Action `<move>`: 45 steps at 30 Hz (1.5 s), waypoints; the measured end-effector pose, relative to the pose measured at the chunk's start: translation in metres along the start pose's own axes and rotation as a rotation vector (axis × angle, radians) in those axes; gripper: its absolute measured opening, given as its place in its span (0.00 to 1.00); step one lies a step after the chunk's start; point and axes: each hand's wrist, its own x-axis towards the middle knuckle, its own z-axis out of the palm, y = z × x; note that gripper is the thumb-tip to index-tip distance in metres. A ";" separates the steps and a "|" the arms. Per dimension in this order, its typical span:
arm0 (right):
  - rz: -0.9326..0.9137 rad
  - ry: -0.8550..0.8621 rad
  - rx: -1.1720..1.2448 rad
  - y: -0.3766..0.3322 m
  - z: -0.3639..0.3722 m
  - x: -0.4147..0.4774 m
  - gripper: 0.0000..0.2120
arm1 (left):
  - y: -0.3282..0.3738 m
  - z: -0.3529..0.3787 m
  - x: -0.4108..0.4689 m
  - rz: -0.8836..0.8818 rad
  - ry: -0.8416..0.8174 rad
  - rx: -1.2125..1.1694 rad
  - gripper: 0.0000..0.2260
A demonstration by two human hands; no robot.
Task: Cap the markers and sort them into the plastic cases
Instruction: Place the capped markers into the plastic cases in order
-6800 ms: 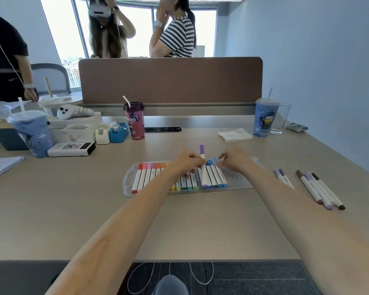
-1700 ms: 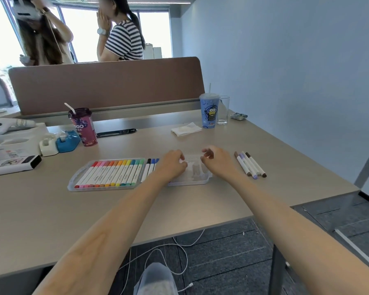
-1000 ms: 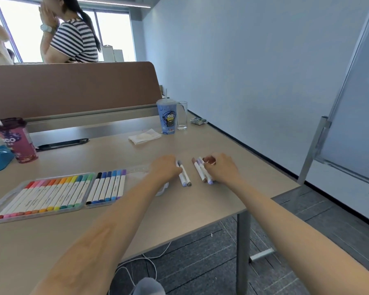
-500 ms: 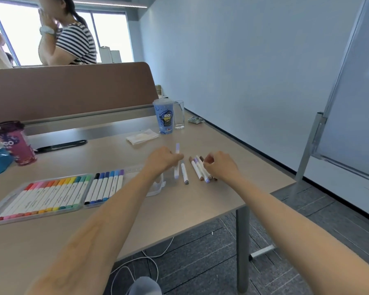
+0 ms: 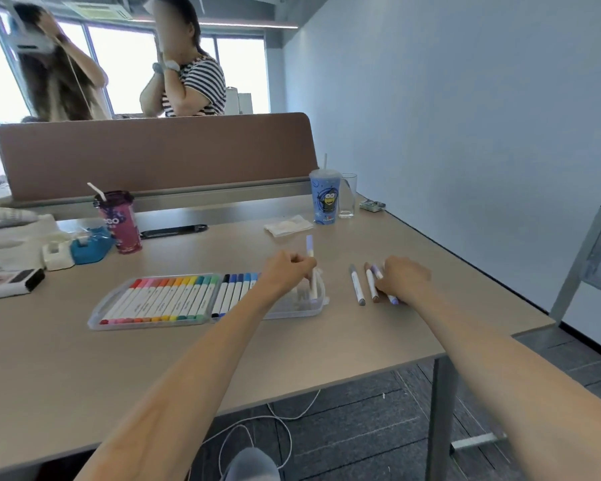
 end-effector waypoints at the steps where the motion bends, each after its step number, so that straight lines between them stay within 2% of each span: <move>1: 0.004 0.004 -0.018 -0.001 0.001 0.000 0.15 | -0.001 -0.004 -0.002 0.003 0.007 -0.002 0.11; 4: 0.001 0.043 0.009 -0.005 -0.001 0.000 0.20 | -0.006 -0.018 -0.006 0.009 0.014 0.003 0.11; 9: -0.057 0.095 0.284 -0.038 -0.012 -0.007 0.17 | -0.022 -0.045 -0.011 -0.023 0.039 -0.093 0.10; 13: -0.167 -0.059 0.624 -0.094 -0.016 -0.029 0.21 | -0.036 -0.065 -0.017 -0.067 0.075 -0.141 0.10; 15: -0.204 -0.147 0.771 -0.120 -0.014 -0.040 0.18 | -0.043 -0.074 -0.019 -0.103 0.072 -0.136 0.09; 17: -0.224 -0.213 0.851 -0.137 -0.008 -0.046 0.10 | -0.051 -0.082 -0.020 -0.125 0.073 -0.143 0.08; 20: -0.228 -0.280 0.922 -0.151 -0.005 -0.053 0.08 | -0.059 -0.091 -0.020 -0.152 0.063 -0.191 0.07; 24: -0.208 -0.352 0.861 -0.158 -0.006 -0.054 0.08 | -0.064 -0.096 -0.020 -0.188 0.049 -0.240 0.07; 31: -0.123 -0.385 0.601 -0.182 0.005 -0.040 0.07 | -0.071 -0.100 -0.018 -0.192 0.037 -0.246 0.06; 36: -0.109 -0.409 0.358 -0.189 0.009 -0.032 0.11 | -0.075 -0.105 -0.018 -0.183 0.020 -0.255 0.06; 45: -0.068 -0.368 0.227 -0.198 0.016 -0.025 0.19 | -0.080 -0.111 -0.017 -0.165 0.039 -0.221 0.06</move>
